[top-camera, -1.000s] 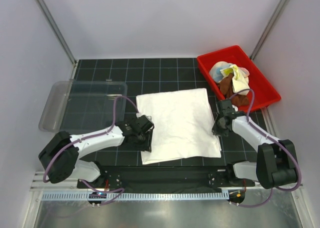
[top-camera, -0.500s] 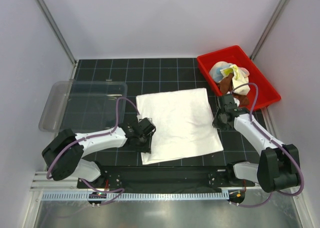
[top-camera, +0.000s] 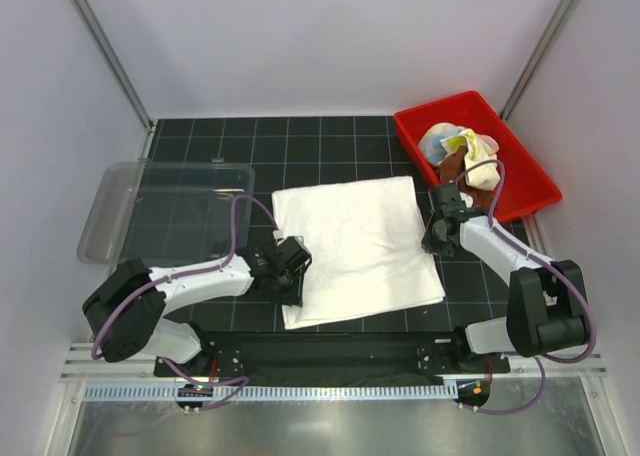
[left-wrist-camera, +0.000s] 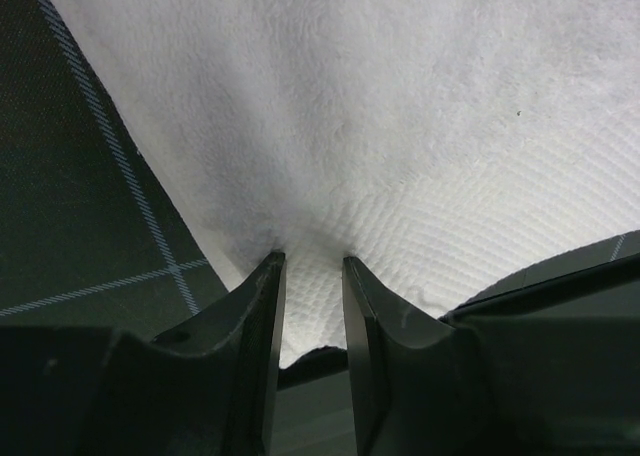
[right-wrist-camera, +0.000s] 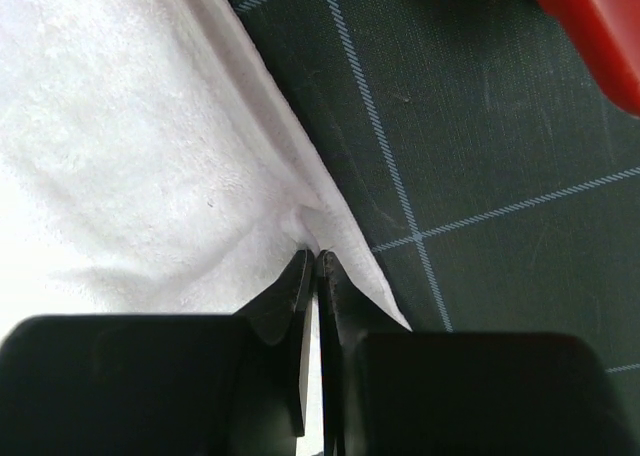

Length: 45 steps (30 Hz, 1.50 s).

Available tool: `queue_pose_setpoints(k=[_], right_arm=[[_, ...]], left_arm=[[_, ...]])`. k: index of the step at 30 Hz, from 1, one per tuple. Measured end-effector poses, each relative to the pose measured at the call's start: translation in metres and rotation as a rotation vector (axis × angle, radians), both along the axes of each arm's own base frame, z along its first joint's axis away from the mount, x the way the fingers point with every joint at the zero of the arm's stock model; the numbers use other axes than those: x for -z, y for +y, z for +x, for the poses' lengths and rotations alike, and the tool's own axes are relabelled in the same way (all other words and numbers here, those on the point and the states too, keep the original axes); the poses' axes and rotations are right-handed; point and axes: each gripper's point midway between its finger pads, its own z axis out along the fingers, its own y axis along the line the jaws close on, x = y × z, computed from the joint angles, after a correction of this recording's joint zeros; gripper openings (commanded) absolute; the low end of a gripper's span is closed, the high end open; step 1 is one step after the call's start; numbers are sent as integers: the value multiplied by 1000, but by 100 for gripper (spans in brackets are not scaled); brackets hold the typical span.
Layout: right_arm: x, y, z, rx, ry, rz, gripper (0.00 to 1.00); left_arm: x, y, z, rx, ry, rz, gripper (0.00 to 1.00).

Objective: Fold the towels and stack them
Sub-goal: Fold the towel

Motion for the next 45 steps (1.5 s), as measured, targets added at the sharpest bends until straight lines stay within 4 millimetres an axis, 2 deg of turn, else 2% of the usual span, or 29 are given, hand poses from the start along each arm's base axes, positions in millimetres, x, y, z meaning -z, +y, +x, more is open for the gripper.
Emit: queue_pose_setpoints(k=[6,7,10,14,16,18,20,22,25,28,32,36,39,41,43,45], right_arm=[[-2,-2,2,2,-1,-12,36],[-5,-2,3,-1,-2,-15,42],[-22,-1,13,-18,-30,-21,50],[-62,6,44,-80,-144,-12,52],[-82,10,63,-110,-210,-8,51],[-98,14,84,-129,-261,-9,47],[-104,17,105,-142,-286,-14,44],[-100,20,126,-151,-288,-21,44],[-78,24,149,-166,-255,-33,46],[-53,25,161,-183,-204,-48,47],[-36,28,179,-192,-177,-54,46],[-37,30,193,-191,-193,-52,45],[-35,31,199,-191,-198,-52,45],[-30,31,201,-195,-193,-55,45],[-25,31,200,-200,-182,-60,45],[-20,31,200,-203,-172,-63,45]], left_arm=[[-8,1,2,-2,-2,21,43],[-13,2,4,-1,-7,34,45],[-39,-3,20,17,-63,53,48],[-103,-20,75,2,-223,2,48],[-129,-16,109,-32,-299,-4,49],[-144,-5,141,-69,-350,26,48],[-150,8,172,-99,-380,67,47],[-145,17,196,-110,-389,115,46],[-124,19,211,-81,-351,175,45],[-101,8,204,-21,-288,178,45],[-88,-22,172,96,-258,110,47],[-92,-76,118,241,-272,-54,45],[-96,-127,74,349,-284,-197,43],[-94,-154,47,410,-277,-265,42],[-88,-176,27,453,-271,-306,40],[-79,-196,17,475,-268,-342,39]])
